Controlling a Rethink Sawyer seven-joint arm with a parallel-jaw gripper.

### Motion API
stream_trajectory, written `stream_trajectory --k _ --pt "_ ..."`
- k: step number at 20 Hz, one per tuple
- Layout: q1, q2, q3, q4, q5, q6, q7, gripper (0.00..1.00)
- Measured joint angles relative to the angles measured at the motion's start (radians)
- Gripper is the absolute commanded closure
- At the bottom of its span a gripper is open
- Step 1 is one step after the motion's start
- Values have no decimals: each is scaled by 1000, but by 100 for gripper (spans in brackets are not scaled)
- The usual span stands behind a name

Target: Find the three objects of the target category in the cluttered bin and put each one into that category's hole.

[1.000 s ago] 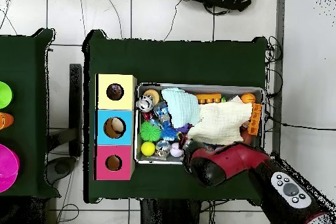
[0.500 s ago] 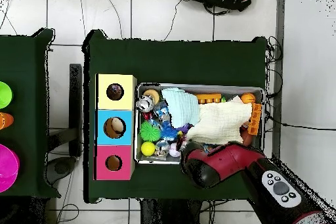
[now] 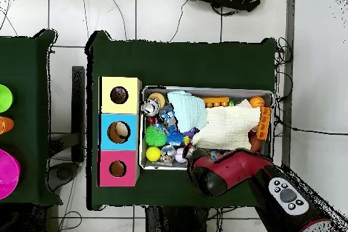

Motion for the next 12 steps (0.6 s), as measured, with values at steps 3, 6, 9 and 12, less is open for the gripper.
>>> stream_trajectory --k 3,6,9,12 --pt "0 0 -5 0 0 -1 0 100" --pt "0 0 -6 0 0 -1 0 100" --pt "0 0 -6 0 0 -1 0 100" --pt "-1 -1 -6 0 1 -1 0 100"
